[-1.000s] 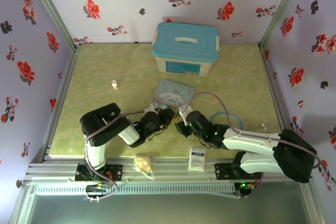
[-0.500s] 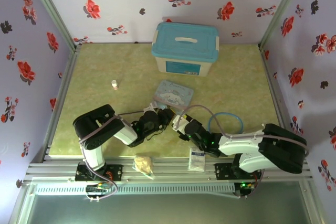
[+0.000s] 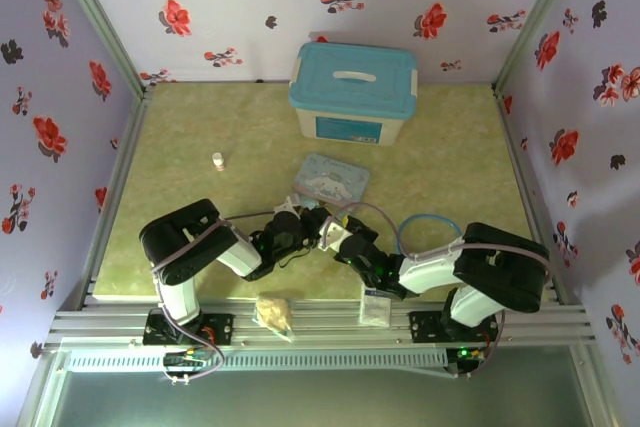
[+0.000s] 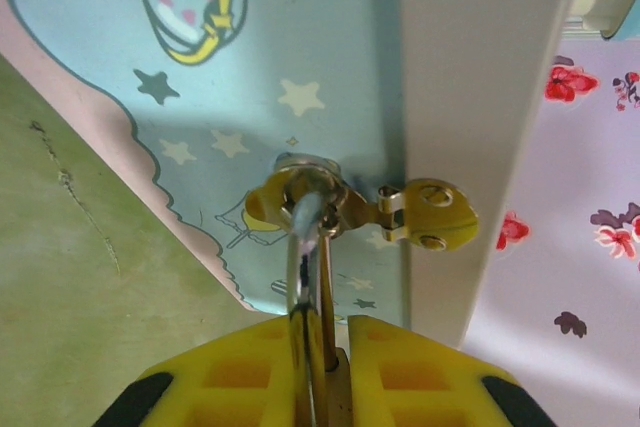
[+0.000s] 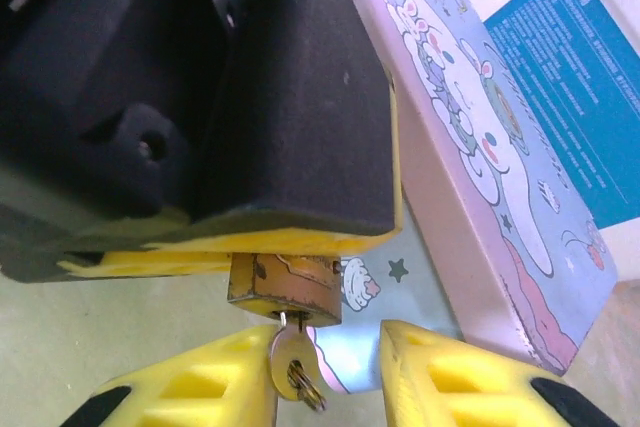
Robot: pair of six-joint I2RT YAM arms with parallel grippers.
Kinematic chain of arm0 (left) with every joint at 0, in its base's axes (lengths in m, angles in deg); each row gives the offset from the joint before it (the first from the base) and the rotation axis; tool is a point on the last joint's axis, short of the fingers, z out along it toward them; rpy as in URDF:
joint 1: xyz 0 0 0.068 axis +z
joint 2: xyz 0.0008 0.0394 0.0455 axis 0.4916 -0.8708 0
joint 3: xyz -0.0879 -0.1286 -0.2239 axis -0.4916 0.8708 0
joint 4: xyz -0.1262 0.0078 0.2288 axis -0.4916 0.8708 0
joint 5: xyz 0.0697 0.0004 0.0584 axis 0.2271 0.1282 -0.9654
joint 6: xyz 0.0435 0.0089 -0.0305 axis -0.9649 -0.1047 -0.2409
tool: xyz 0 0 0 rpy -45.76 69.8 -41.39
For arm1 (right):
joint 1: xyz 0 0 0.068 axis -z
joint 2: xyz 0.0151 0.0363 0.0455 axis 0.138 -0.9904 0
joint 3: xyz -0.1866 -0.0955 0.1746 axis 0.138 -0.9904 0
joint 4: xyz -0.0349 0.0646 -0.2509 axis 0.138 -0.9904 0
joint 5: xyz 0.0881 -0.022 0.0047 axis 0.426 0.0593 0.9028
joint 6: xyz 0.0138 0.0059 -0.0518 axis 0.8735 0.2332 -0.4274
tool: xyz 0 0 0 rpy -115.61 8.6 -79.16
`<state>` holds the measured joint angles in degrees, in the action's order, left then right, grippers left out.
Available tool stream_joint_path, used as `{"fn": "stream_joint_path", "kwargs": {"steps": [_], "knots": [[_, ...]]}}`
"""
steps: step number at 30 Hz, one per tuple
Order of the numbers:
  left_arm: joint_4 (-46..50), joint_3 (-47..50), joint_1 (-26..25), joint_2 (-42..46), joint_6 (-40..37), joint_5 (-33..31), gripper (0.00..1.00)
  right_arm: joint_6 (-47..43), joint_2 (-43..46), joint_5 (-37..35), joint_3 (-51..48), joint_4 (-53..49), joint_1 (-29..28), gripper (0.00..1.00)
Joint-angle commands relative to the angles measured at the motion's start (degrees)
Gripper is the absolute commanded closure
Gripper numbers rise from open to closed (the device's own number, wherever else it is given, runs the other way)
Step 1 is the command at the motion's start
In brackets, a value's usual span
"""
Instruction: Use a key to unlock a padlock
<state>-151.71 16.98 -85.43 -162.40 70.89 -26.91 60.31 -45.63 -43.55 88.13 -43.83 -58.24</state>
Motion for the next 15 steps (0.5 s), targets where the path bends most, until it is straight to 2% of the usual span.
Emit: {"fn": "stream_joint_path", "kwargs": {"steps": [1, 10, 15], "knots": [[-5.74, -0.09, 0.0, -0.95, 0.45, 1.1, 1.0, -0.58, -2.21, -1.9, 1.08, 4.9, -0.69, 0.72], [-6.46, 0.37, 0.0, -0.48, 0.92, 1.13, 1.0, -1.04, -6.1, -2.42, 0.89, 9.21, -0.62, 0.89], [-6.56, 0.53, 0.0, -0.29, 0.83, 1.13, 1.0, 6.23, -3.83, 5.5, 0.44, 7.11, 1.29, 0.93]]}}
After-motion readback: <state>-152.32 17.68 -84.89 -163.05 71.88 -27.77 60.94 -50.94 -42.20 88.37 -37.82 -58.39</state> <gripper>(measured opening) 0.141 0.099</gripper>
